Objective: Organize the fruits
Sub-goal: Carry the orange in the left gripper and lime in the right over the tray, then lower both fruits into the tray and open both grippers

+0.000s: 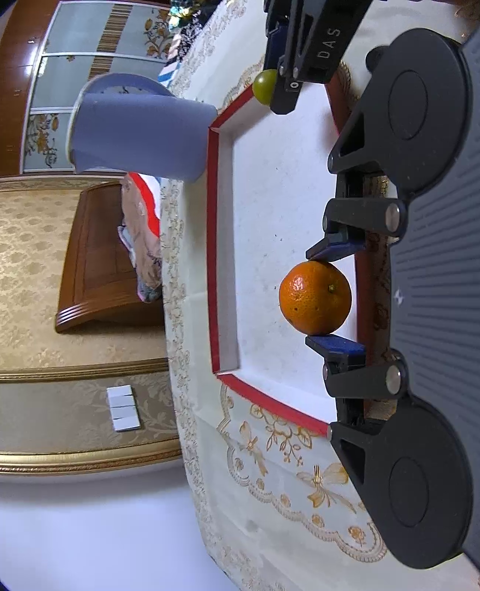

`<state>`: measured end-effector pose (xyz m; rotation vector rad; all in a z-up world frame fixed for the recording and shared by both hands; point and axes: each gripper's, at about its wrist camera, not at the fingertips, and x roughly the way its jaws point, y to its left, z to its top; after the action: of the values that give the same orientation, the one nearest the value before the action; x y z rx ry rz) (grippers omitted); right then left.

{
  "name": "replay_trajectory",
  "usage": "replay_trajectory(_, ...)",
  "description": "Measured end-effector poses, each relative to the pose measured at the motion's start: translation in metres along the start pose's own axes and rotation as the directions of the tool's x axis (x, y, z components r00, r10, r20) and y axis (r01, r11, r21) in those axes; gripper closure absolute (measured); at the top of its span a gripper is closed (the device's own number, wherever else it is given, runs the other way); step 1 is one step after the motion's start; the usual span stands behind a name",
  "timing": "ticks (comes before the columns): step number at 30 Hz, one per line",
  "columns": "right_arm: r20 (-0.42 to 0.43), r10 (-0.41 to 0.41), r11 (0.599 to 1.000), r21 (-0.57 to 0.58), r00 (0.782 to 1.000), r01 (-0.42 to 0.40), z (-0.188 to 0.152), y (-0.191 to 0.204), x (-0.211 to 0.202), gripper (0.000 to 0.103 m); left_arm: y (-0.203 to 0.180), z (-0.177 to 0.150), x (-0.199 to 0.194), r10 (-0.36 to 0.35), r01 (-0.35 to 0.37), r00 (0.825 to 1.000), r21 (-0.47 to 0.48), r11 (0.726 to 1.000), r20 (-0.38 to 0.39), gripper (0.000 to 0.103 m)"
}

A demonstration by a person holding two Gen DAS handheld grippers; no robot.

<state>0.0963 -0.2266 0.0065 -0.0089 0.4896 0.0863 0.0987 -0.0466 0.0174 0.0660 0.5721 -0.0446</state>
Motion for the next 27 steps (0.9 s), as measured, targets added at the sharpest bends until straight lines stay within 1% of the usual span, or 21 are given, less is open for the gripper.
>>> replay_trajectory(4, -0.024, -0.013, 1.0, -0.007, 1.0, 0.012, 0.005, 0.003, 0.013, 0.071, -0.003, 0.004, 0.012, 0.019, -0.019, 1.0, 0.013, 1.0, -0.013, 0.061)
replay_trajectory(12, -0.112, -0.017, 1.0, 0.015, 0.994, 0.018, 0.011, 0.0, 0.044, 0.071, -0.007, 0.008, 0.029, 0.025, -0.024, 0.999, 0.02, 1.0, -0.037, 0.061)
replay_trajectory(19, -0.136, -0.018, 1.0, 0.006, 0.991, 0.019, 0.011, 0.001, 0.054, 0.071, -0.004, 0.009, 0.039, 0.025, -0.024, 0.998, 0.003, 1.0, -0.06, 0.061)
replay_trajectory(27, -0.13, -0.032, 0.999, -0.012, 0.991, 0.031, 0.009, 0.004, 0.056, 0.071, -0.005, 0.007, 0.044, 0.034, -0.033, 0.998, 0.019, 0.999, -0.047, 0.061)
